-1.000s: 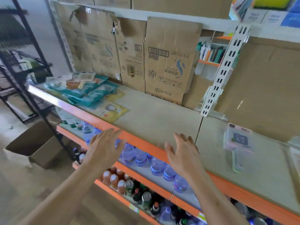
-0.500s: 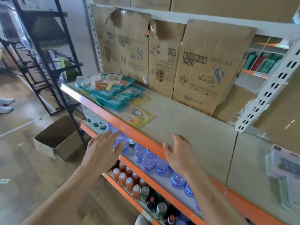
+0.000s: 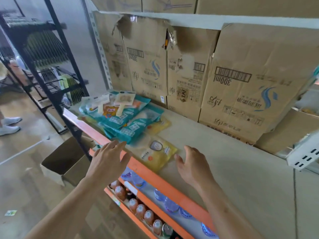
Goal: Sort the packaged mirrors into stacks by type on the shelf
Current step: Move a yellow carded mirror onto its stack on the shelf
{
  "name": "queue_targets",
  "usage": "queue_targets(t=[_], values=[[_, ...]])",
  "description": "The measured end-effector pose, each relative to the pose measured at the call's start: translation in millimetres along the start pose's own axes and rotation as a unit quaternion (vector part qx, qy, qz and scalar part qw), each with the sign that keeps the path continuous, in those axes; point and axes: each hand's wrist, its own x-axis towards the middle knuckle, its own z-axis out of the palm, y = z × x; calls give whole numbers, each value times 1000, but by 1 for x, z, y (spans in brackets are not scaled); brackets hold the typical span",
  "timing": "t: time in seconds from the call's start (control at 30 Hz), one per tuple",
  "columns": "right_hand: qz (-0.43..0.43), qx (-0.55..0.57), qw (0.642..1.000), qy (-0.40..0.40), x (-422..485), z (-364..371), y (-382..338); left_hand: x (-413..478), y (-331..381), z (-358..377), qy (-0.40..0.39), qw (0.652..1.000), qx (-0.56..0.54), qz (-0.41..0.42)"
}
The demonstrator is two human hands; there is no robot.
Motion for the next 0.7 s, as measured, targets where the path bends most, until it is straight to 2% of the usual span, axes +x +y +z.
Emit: queue_targets(t=[0.23,0.43,0.7], values=[[-2,6,999,-33,43,18,-12,38,-14,7,-10,1000,-14,-15],[14,-13,999,-31,56,29,-18,50,-25,10,-25,999,-2,-24],[76,2,997,20,53,30,-7,70,-25,21,-38,998,-33,33]])
